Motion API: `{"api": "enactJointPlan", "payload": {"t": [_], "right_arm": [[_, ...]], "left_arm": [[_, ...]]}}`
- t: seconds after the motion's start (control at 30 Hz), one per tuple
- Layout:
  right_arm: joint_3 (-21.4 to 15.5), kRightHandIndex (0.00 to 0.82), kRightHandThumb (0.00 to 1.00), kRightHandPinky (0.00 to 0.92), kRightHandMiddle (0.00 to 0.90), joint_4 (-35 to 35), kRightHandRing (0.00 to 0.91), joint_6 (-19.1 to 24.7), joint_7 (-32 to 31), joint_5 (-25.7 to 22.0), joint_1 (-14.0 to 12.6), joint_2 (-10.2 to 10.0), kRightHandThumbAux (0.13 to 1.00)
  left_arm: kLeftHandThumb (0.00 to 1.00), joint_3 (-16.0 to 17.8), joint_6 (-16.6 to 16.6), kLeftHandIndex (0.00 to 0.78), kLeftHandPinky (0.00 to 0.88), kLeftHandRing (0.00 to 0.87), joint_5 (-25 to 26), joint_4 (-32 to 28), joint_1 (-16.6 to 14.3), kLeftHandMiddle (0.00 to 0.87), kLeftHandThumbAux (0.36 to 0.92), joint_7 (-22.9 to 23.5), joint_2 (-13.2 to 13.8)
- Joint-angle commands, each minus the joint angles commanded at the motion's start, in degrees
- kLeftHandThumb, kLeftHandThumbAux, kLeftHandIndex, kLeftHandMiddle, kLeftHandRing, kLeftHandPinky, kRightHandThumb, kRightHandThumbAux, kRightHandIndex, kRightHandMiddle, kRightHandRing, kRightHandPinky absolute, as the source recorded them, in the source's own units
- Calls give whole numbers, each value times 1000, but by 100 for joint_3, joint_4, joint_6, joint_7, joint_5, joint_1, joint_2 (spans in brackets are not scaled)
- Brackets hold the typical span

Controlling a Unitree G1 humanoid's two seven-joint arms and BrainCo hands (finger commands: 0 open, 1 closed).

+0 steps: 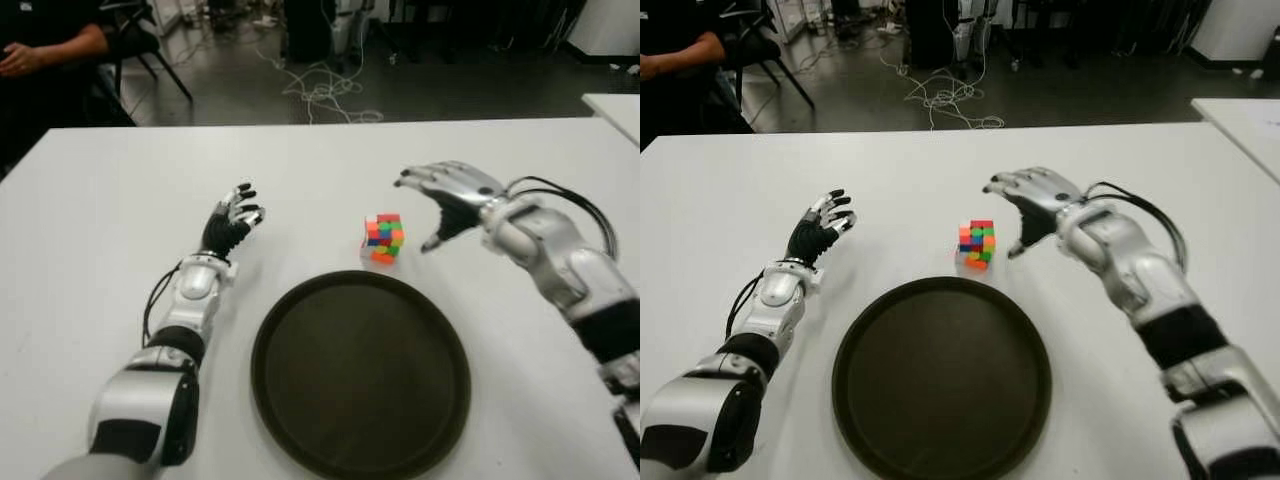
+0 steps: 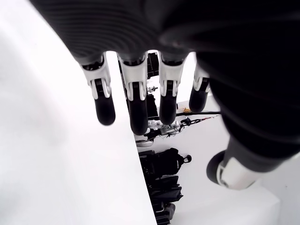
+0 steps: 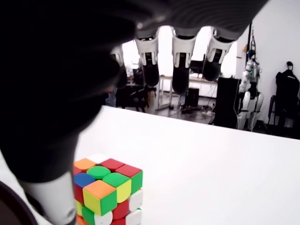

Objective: Pick up the Rubik's Cube and put it in the plate

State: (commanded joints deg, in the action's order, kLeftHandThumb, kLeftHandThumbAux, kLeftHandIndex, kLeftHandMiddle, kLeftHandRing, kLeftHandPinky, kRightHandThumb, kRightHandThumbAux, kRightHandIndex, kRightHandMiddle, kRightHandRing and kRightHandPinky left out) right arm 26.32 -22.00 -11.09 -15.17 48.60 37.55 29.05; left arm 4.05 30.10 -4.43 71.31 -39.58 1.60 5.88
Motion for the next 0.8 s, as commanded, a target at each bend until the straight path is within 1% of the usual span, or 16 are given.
{"api": "enactJointPlan", "payload": {"t": [0.2,0.53,0.67,0.8], "right_arm": [[148,81,0,86,111,-217,109,-150,-45,-2,170,-61,777],[411,75,0,80,104,-544,99,-281,-42,94,415,-265,768],[460,80,0,84,109,-628,101,-371,9,97,451,-285,773],[510,86,0,90,110,-586,106,-418,80,119,430,-297,782]], "left_arm": [[152,4,16,125,186,180,8,-4,3,170,655,-6,-5],[172,22,6,138,199,187,28,13,-5,177,641,-35,-13],[179,22,4,139,184,182,30,16,-9,174,653,-21,-9],[177,14,17,131,175,174,24,14,-9,166,663,11,-3]]}}
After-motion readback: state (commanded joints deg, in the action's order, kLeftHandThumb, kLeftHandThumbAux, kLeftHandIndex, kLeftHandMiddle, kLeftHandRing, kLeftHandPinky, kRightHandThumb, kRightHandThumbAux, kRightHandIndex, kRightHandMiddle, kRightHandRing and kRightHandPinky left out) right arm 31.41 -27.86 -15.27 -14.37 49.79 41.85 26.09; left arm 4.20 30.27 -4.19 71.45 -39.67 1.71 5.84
